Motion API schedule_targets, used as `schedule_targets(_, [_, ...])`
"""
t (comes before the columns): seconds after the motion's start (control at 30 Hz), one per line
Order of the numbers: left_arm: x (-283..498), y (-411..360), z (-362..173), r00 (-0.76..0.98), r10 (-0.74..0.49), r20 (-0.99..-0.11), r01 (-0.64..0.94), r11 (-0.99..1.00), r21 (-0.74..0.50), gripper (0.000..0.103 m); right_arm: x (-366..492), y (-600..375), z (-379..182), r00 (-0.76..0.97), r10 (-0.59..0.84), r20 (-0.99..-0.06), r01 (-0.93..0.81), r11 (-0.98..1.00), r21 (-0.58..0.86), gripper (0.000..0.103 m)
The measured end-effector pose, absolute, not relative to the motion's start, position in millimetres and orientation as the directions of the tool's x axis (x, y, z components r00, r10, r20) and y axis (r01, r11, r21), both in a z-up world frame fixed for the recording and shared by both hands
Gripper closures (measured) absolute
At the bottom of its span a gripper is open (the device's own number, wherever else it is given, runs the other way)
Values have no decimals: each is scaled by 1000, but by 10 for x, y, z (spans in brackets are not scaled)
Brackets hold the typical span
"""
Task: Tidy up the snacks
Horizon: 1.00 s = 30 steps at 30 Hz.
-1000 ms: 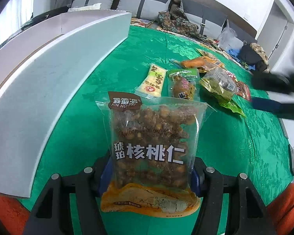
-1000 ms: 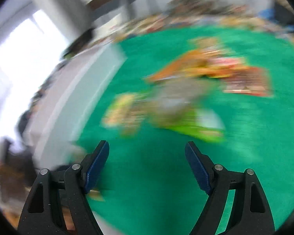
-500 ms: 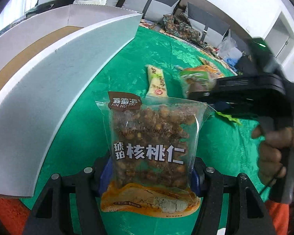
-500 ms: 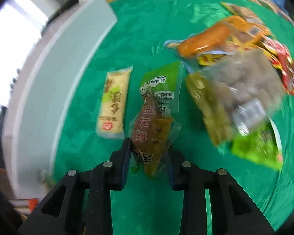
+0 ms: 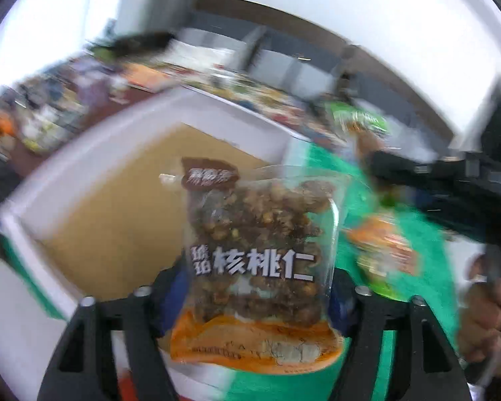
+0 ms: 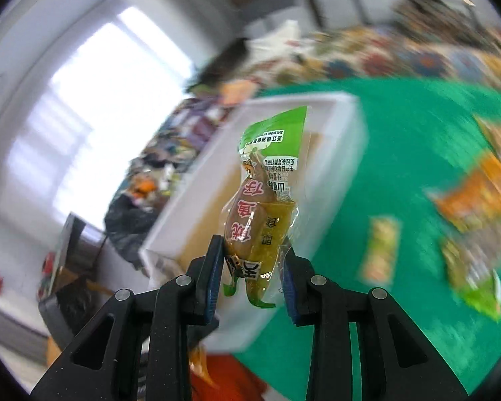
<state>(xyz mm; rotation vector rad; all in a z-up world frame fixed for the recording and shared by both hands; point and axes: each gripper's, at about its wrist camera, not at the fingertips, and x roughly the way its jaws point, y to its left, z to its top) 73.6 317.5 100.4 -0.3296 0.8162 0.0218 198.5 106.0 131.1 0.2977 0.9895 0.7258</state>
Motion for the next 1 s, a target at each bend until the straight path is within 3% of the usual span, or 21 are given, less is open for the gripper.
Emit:
schedule_targets(0.03, [853, 3353, 969, 655, -45, -754, -186, 958, -218, 1, 2035, 1264, 1367, 351, 673, -651, -447, 732, 515, 61])
schedule_targets(0.07, [924, 3486, 914, 624, -2, -782, -219, 960, -177, 1, 2066, 1441, 1401, 361, 661, -658, -459, 740, 491, 55])
schedule_targets(0.1, [951, 3574, 860, 599, 24, -800, -240, 959, -151, 1, 2103, 1570, 1383, 364, 648, -669, -458, 750, 478, 42])
schedule_targets(0.2, [886, 3803, 649, 533, 91, -841, -300, 950, -88, 1, 2109, 1620, 1455, 393, 661, -640, -439, 746, 501, 41])
schedule_targets(0.33, [734, 3748, 495, 556, 84, -827, -326, 937, -124, 2, 1895, 1138, 1425, 461, 625, -630, -414, 780, 470, 39])
schedule_targets(0.43, [762, 3544, 616, 655, 92, -750, -305, 941, -151, 2, 1789, 596, 1046, 527, 502, -686, -333, 864, 377, 39])
schedule_targets(0.53, [898, 3237, 669, 719, 83, -690, -214, 971, -107, 1, 1561, -78, 493, 580, 273, -767, -211, 960, 183, 39])
schedule_targets(0.7, [1198, 2706, 371, 619, 103, -779, -121, 992, 35, 2, 1138, -1339, -201, 566, -29, -824, 3, 999, -34, 39])
schedule_targets(0.77, [1190, 2598, 340, 617, 131, -776, -130, 989, 63, 4, 1041, -1737, -271, 567, -93, -819, 66, 996, -67, 39])
schedule_targets(1.0, [1112, 2470, 353, 613, 91, -785, -183, 983, -29, 4, 1147, -2530, -415, 546, -189, -816, 208, 974, -86, 39])
